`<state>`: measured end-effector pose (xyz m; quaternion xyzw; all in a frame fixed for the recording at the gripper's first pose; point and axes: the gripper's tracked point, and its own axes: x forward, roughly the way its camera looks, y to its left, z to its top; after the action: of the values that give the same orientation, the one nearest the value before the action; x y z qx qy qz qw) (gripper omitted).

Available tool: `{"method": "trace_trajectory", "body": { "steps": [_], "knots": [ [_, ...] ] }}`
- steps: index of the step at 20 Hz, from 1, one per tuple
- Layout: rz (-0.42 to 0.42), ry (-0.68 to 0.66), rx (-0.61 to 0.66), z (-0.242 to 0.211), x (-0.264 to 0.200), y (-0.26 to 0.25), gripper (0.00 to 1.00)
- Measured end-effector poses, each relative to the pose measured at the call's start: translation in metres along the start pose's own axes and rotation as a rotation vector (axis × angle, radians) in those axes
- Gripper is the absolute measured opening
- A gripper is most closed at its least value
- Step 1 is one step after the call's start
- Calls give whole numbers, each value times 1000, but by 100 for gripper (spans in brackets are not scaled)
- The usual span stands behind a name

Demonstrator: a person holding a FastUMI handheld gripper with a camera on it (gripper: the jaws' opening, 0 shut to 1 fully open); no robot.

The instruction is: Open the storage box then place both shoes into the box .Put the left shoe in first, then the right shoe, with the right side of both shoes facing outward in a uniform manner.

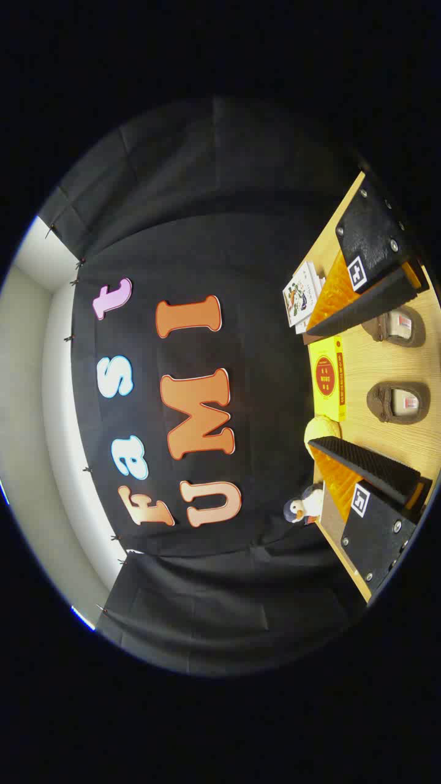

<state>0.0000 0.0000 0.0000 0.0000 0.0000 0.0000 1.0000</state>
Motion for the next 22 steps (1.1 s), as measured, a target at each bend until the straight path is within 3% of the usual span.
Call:
{"method": "trace_trajectory", "body": {
  "steps": [22],
  "knots": [
    [102,109,-80,-35,31,37,98]
  ]
}}
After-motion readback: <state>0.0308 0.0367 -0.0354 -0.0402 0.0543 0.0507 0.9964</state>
